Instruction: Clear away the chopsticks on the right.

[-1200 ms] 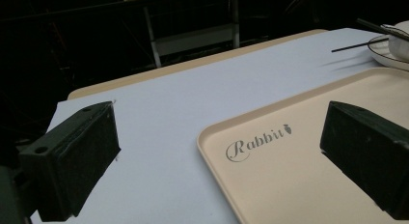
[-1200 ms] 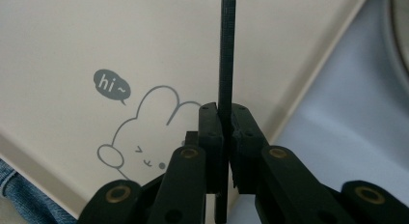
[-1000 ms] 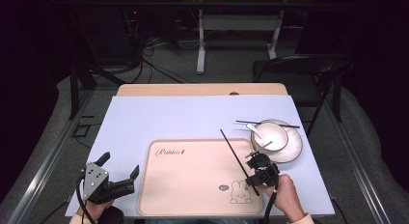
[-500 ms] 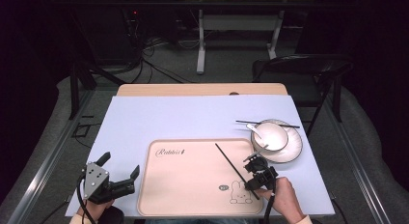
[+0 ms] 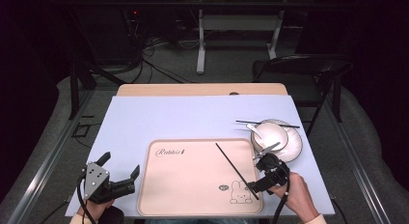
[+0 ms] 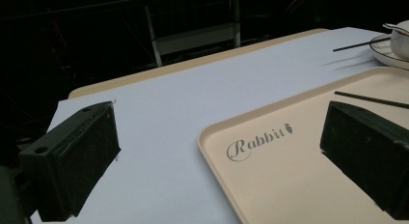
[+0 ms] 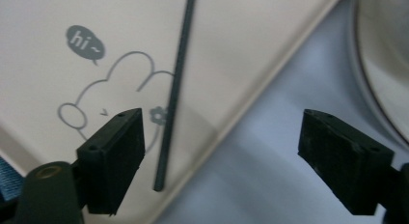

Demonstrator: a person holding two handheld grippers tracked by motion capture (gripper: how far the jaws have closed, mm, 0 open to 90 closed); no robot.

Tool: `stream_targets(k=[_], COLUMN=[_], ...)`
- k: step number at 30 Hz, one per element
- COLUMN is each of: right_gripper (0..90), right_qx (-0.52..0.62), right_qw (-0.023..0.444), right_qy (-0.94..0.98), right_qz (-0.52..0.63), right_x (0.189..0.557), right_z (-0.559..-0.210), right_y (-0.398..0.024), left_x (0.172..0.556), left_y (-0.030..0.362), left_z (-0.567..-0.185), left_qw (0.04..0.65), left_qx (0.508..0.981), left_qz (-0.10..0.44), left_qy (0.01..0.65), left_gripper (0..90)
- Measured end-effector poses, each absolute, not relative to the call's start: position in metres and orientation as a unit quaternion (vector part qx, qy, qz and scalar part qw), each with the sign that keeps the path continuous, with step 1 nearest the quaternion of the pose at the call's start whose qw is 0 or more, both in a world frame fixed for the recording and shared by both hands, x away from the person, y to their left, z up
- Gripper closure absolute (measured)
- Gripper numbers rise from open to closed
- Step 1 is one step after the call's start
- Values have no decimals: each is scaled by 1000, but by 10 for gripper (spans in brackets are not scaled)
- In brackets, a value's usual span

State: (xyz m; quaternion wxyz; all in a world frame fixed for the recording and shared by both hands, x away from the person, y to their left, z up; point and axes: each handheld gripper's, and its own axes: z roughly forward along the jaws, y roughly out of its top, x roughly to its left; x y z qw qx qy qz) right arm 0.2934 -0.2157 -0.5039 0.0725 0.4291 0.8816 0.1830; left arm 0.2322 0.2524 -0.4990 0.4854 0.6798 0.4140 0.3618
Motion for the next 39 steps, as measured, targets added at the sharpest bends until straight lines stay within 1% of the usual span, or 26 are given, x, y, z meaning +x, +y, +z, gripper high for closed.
stream_targets(k=[2,3,4,5,6,7,12,15,18,25,29,39], right_gripper=[118,118,71,51,51,6,0,0,0,0,0,0], right_qx=[424,424,414,415,415,405,387,358,345,319,275,218], right_qw=[91,91,99,101,101,110,129,151,157,153,146,129], right_qy=[882,882,886,886,886,890,897,908,911,924,940,960], right_qz=[185,185,182,180,180,176,169,158,162,147,139,118], right_x=[296,296,298,299,299,301,307,312,318,336,353,385], right_z=[-500,-500,-496,-496,-496,-493,-486,-475,-466,-457,-450,-437], right_y=[-226,-226,-235,-238,-238,-246,-263,-277,-287,-304,-316,-323], left_x=[232,232,232,232,232,232,233,233,233,232,232,233], left_y=[252,252,252,252,252,252,252,252,251,252,251,252], left_z=[-499,-499,-499,-499,-499,-499,-499,-499,-499,-499,-499,-499], left_qw=[484,484,484,483,483,483,483,483,482,483,483,483], left_qx=[680,680,680,681,681,681,681,681,683,681,681,681], left_qz=[362,362,362,362,362,362,362,362,361,362,361,362], left_qy=[415,415,415,415,415,414,415,415,413,414,415,415], left_gripper=[0,0,0,0,0,0,0,0,0,0,0,0])
